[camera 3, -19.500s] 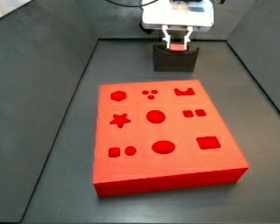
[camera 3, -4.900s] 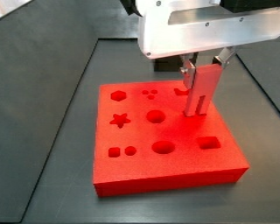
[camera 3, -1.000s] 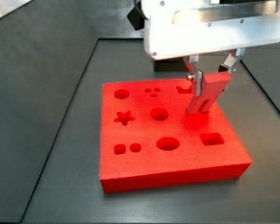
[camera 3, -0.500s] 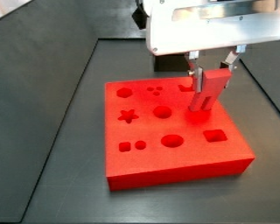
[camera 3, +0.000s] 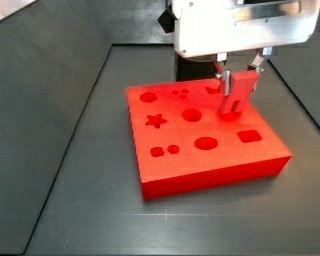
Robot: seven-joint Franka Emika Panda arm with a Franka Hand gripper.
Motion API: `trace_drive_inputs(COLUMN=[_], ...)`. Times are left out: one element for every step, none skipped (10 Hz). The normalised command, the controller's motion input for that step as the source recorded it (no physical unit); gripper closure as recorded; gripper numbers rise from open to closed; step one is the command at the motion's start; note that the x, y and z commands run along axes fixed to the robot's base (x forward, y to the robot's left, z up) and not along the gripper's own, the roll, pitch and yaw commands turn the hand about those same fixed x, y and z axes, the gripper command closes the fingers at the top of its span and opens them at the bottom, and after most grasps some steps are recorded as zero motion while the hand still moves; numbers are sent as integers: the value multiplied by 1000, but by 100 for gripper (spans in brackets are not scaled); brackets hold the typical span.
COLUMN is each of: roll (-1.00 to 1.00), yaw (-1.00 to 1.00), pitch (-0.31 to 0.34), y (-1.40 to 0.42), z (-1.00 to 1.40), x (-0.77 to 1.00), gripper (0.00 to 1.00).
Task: Pick up the double-square object. Move up. Place the double-square object on the fixture. Regrasp the double-square object. Move to above the board. Insert the double-square object.
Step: Insert the double-square object.
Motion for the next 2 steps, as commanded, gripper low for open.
trace_drive_inputs(roll=[-20,0], yaw=[0,0], pitch=[-6,0], y=[0,0], z=[0,0], x=[0,0], gripper=[100,100])
